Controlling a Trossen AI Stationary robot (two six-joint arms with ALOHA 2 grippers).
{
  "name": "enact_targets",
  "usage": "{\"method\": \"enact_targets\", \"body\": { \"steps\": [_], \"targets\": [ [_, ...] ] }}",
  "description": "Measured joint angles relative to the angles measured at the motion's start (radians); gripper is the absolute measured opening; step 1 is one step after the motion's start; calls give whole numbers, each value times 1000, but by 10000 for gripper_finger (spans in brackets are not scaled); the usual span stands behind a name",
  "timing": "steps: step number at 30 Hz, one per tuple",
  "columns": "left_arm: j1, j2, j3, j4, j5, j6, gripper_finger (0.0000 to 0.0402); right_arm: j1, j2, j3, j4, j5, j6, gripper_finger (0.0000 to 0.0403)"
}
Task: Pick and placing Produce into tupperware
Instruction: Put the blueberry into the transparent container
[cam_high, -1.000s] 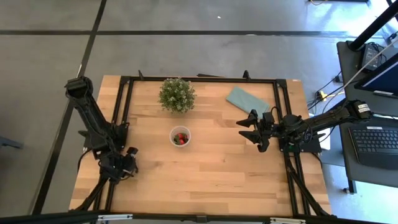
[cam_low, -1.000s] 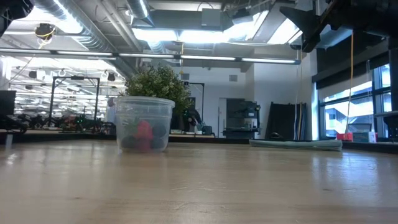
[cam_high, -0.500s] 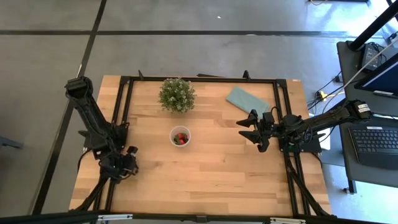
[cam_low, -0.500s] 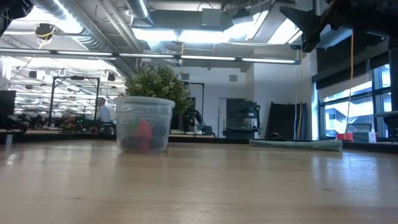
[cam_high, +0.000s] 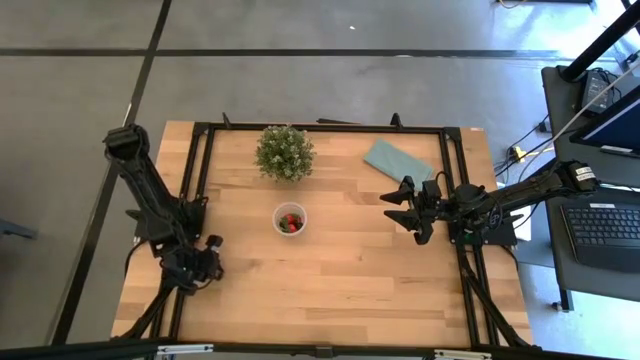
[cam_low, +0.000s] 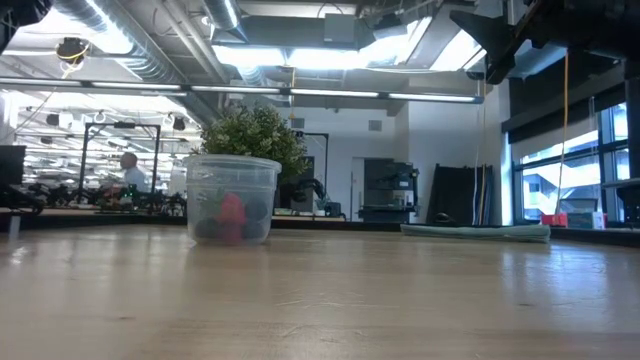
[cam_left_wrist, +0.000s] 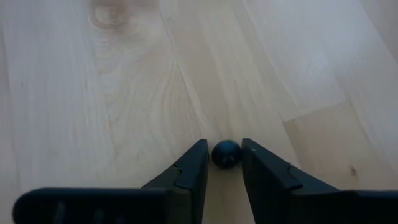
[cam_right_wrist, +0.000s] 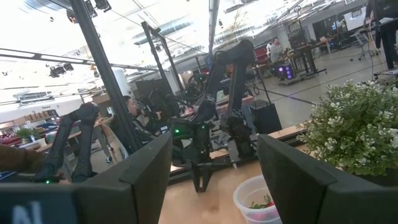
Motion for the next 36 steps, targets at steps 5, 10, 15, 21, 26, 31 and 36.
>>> {"method": "enact_targets", "body": {
  "steps": [5,10,15,21,26,31,36],
  "targets": [
    [0,52,2,61,-24,0,75,0,0,0,0,0,1,239],
    [0,69,3,74,-22,0,54,0,0,0,0,0,1,239],
    [0,69,3,73,-19,-4,45,0,0,0,0,0,1,239],
    [12,33,0,72,-31,-2,45,0,0,0,0,0,2,239],
    [80,-29,1,65,-54,-12,40,0,0,0,0,0,0,239],
    [192,-84,32,69,-96,23,49,0,0,0,0,0,1,239],
    [333,-118,102,74,-165,194,41,0,0,0,0,0,1,239]
  ]
}}
